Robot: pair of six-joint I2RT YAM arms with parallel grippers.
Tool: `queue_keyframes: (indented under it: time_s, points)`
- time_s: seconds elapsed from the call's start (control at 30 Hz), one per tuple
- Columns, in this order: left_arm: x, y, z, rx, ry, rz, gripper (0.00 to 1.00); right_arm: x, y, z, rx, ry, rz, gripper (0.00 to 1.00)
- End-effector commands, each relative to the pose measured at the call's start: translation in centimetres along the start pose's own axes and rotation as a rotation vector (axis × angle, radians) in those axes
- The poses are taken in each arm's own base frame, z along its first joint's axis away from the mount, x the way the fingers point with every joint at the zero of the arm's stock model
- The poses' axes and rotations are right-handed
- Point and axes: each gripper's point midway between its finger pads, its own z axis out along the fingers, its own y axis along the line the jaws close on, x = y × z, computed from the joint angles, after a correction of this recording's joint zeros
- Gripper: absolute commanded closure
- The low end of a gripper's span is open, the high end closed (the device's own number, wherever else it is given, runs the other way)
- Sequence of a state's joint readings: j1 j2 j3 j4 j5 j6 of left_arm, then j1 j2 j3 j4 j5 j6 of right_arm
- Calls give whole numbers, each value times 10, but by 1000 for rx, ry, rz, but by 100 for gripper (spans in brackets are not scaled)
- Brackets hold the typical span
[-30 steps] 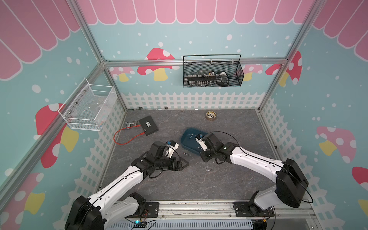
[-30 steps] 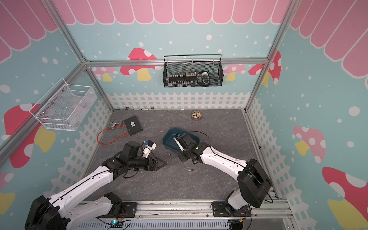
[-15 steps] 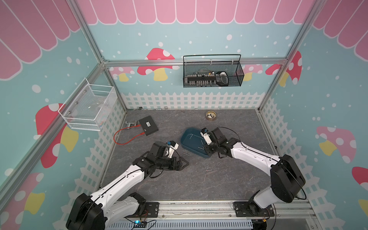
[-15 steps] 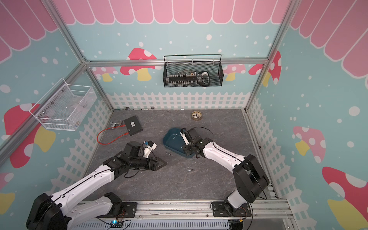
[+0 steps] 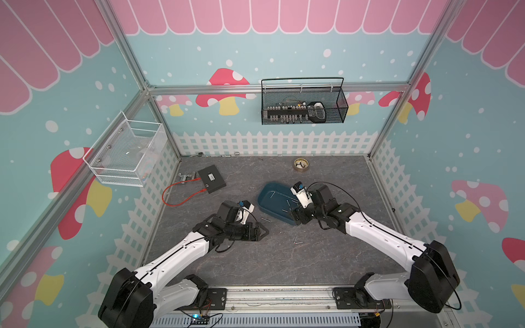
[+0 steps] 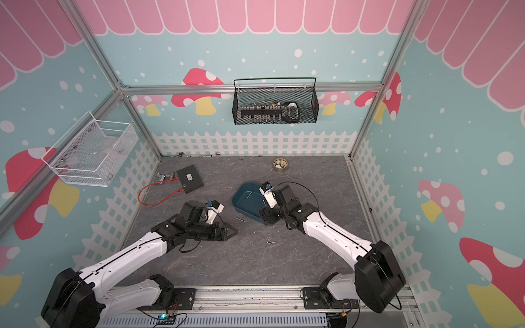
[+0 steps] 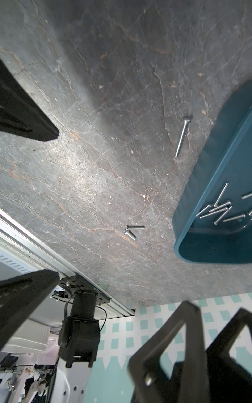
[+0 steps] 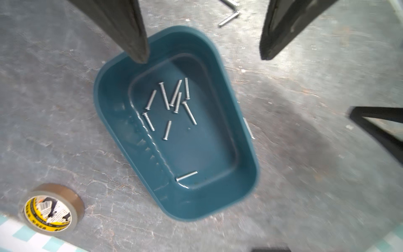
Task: Put the screws on the desktop into the storage box
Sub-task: Place the screw in the storage box, then pick up the screw from the center of the board.
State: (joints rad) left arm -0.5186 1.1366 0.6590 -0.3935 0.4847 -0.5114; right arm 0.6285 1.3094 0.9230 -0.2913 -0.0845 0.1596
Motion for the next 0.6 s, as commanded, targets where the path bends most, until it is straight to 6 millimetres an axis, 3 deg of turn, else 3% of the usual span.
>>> queue_keyframes:
  time_s: [0.0, 0.33, 0.47, 0.57]
  points:
    - [-15, -1, -1, -35, -34, -45, 5, 2, 8, -8, -43, -32, -8, 7]
    - [-30, 17, 12, -123, -51, -233, 8, 9, 16, -28, -82, -73, -9, 1]
    - [-31, 24, 16, -137, -57, -322, 14, 8, 16, -36, -76, -91, -8, 1]
    - [-36, 27, 17, -153, -75, -370, 24, 10, 16, -38, -73, -97, -8, 1]
